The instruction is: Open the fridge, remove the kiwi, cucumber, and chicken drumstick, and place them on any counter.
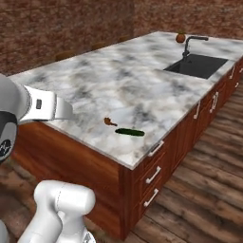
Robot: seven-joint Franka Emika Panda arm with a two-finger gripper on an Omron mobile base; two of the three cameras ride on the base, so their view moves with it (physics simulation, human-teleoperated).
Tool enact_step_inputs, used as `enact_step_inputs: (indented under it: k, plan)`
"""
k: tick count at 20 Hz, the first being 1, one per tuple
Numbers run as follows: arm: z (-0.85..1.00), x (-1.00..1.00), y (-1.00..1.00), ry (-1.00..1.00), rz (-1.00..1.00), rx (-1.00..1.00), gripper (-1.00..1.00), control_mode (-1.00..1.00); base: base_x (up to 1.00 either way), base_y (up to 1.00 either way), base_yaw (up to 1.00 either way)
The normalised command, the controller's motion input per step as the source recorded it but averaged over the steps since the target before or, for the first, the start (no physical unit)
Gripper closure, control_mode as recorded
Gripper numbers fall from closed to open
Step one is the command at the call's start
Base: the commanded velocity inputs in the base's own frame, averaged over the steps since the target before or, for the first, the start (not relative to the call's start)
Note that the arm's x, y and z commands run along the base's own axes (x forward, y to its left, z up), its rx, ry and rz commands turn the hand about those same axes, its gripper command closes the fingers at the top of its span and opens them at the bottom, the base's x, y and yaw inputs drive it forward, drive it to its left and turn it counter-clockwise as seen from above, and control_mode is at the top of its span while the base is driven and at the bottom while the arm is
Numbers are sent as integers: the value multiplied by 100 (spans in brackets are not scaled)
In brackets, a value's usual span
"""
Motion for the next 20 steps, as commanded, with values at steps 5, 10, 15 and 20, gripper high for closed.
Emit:
enact_step_inputs:
  k: [5, 10, 15, 20]
  plan:
    - [0, 0, 0, 0, 0, 0, -100, 100, -9, -20, 94]
    - [0, 0, 0, 0, 0, 0, -100, 100, -28, -3, 100]
    - [0, 0, 0, 0, 0, 0, -100, 100, -35, -18, 96]
    - [0, 0, 0, 0, 0, 0, -100, 100, -56, -34, 85]
